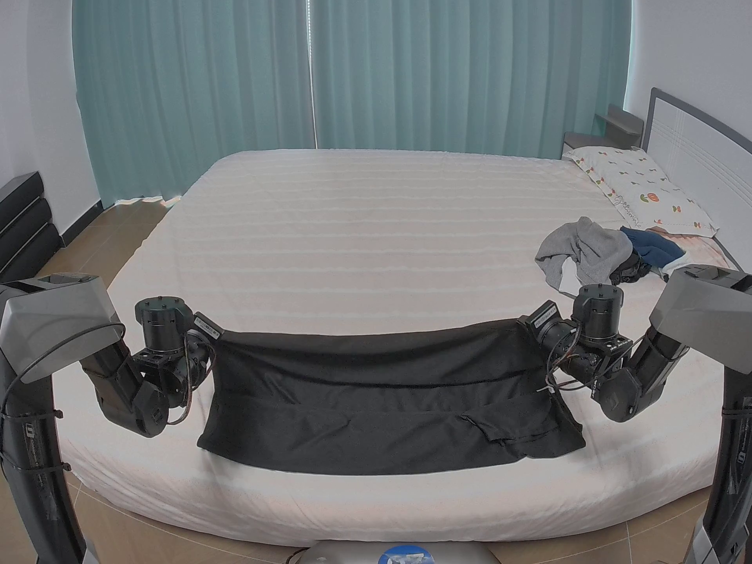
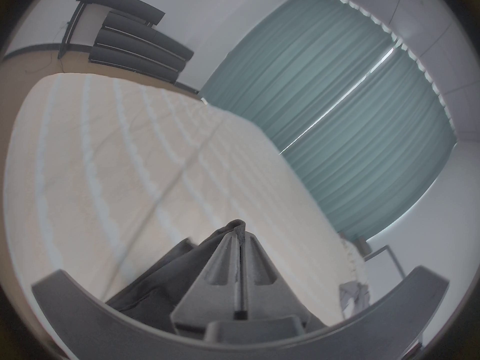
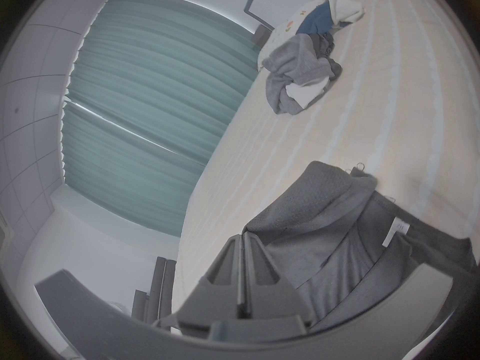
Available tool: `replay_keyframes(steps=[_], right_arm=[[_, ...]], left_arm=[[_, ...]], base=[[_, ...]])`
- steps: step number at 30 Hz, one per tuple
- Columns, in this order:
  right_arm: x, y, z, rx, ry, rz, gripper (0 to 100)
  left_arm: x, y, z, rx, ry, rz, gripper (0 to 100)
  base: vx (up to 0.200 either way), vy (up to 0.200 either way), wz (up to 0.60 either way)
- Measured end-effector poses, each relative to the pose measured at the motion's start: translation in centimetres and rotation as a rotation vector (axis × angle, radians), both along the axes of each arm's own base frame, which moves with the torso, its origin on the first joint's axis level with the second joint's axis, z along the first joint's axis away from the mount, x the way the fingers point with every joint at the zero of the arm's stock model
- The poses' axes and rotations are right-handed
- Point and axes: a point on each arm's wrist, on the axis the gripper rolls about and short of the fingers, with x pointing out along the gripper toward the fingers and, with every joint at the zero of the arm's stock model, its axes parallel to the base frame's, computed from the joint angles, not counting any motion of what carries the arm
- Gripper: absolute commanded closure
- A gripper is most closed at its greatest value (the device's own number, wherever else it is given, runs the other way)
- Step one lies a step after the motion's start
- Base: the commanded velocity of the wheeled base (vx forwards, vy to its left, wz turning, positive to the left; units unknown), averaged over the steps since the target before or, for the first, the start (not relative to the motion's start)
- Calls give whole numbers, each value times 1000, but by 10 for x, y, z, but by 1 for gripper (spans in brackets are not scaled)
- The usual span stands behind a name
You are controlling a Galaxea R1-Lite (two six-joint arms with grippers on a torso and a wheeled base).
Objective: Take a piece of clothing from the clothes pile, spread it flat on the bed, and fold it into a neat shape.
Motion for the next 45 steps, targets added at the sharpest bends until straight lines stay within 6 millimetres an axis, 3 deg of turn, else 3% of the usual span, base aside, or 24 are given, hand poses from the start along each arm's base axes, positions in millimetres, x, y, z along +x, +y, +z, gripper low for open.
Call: replay_keyframes(steps=[4, 15, 23, 24, 33, 45], right_arm=[[-10, -4, -10, -57, -4, 8, 100], [-45, -4, -49, -287, 204, 120, 100], [-52, -2, -59, -346, 241, 160, 100], [-52, -2, -59, -349, 243, 162, 0], [-55, -2, -54, -347, 229, 162, 0], [-80, -1, -15, -347, 237, 193, 0]], left_arm=[[1, 0, 1, 5, -55, 1, 100], [-23, 4, -45, 236, 162, -88, 100], [-38, 5, -62, 312, 256, -137, 100], [-38, 5, -63, 314, 260, -139, 0], [-45, -1, -65, 320, 280, -161, 0], [-49, 1, -40, 297, 214, -155, 0]], base=[[0, 0, 0], [0, 0, 0], [0, 0, 0], [0, 0, 0], [0, 0, 0], [0, 0, 0]])
